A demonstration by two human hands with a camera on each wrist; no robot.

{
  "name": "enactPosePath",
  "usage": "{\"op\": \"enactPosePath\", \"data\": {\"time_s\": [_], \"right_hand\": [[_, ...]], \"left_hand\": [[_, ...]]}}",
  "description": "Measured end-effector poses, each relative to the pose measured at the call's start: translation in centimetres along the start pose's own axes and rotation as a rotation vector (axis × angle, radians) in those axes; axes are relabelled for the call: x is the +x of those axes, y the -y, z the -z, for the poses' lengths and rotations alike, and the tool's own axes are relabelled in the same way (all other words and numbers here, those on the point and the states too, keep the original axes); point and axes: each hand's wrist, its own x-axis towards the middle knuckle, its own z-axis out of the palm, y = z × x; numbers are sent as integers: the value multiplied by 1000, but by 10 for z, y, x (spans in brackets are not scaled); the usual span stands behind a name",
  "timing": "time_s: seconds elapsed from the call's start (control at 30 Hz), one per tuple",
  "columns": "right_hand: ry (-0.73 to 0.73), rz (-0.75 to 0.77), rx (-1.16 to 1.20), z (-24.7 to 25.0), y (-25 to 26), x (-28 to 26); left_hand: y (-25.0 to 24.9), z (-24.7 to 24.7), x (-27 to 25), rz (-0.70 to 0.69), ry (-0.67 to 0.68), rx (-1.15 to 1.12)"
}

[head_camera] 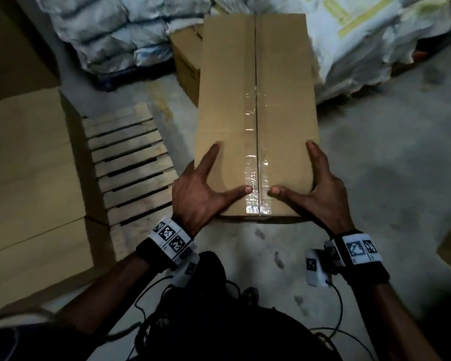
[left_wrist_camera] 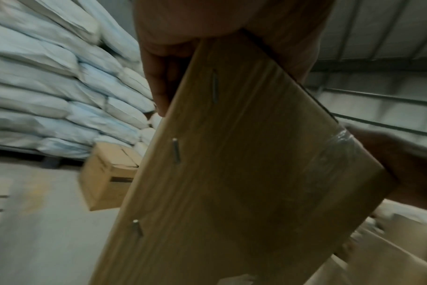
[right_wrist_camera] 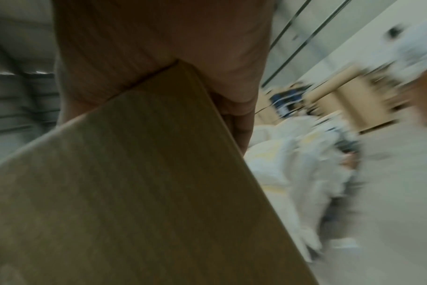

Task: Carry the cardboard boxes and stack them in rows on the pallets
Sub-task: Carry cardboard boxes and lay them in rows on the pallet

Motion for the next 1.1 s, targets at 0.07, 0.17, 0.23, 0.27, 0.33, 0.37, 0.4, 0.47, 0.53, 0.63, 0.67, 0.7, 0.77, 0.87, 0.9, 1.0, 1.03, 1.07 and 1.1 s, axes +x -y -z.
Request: {"op": "enactPosePath", "data": {"time_s": [0.07,0.17,0.23,0.27,0.33,0.37,0.4,0.47,0.53,0.63,0.67,0.7,0.77,0.87,0.9,1.0,1.03,1.07,1.1], "right_hand": [[57,52,-12,1,-3,44],[134,115,-40,-7,-3,110],[184,154,-53,-18,1,155],[206,185,-43,-25,5,183],[239,236,-26,-37,11,228],[273,253,-39,-44,15,250],[300,267,-34,-51,20,269],[357,294,-22,-66,32,310],[409,328,-29,-85,47,347],[508,388,-79,-113,64,383],[533,410,-79,-122,70,394],[567,437,-83,-135,78,407],[630,489,-118,-158,91,425],[756,605,-119,-193,109,449],[799,644,-119,-203,115,455],[904,740,-120,-239,138,479],[952,770,-123,-252,148,488],[994,792,-123,-263,153,495],[1043,824,-119,-277,162,504]], "left_hand": [[-5,-7,25,54,-42,-2],[-4,-18,65,107,-103,-1],[-1,-23,94,158,-146,27],[1,-25,114,188,-176,39],[9,-28,146,228,-199,26],[13,-30,161,262,-208,16],[16,-31,175,295,-223,11],[22,-29,206,364,-244,10],[33,-29,231,438,-273,8],[46,-30,246,525,-331,9],[50,-29,250,558,-342,17],[54,-25,255,600,-360,23],[63,-22,256,678,-391,20],[75,-21,256,793,-461,-7],[78,-22,257,829,-478,-10],[91,-26,263,947,-526,-36],[94,-27,267,992,-554,-50],[96,-29,270,1027,-584,-59],[99,-31,276,1064,-633,-58]]}}
